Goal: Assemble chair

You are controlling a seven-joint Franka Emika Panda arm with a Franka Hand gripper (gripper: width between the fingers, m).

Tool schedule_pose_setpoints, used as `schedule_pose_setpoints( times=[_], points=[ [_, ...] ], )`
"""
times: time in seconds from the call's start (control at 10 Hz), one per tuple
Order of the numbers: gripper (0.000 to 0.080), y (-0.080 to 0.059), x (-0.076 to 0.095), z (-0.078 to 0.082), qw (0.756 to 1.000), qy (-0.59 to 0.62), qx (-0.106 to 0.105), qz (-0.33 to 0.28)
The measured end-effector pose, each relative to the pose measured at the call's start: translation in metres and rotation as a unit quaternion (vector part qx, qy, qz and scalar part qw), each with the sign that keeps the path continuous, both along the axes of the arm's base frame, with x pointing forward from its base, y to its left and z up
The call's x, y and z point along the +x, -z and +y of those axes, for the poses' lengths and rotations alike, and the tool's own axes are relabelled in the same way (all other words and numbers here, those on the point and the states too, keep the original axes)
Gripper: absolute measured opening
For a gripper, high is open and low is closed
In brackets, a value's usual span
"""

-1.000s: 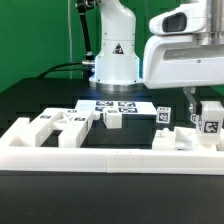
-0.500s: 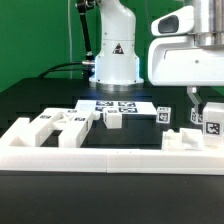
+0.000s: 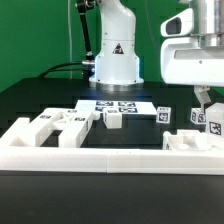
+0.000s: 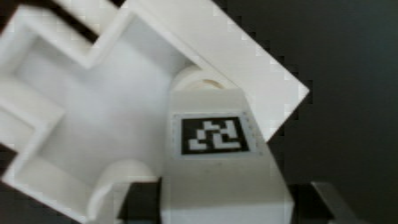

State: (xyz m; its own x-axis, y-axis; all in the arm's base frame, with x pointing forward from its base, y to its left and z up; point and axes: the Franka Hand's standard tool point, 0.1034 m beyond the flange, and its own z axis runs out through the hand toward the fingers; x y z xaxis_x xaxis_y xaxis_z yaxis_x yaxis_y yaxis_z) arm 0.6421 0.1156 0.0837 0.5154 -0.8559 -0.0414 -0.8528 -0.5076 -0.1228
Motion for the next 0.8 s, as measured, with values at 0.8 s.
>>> schedule_pose_setpoints(
  times=[0.8],
  points=[
    [0.0294, 0.002, -0.006, 0.019, 0.955, 0.293, 0.038, 0.037]
  ],
)
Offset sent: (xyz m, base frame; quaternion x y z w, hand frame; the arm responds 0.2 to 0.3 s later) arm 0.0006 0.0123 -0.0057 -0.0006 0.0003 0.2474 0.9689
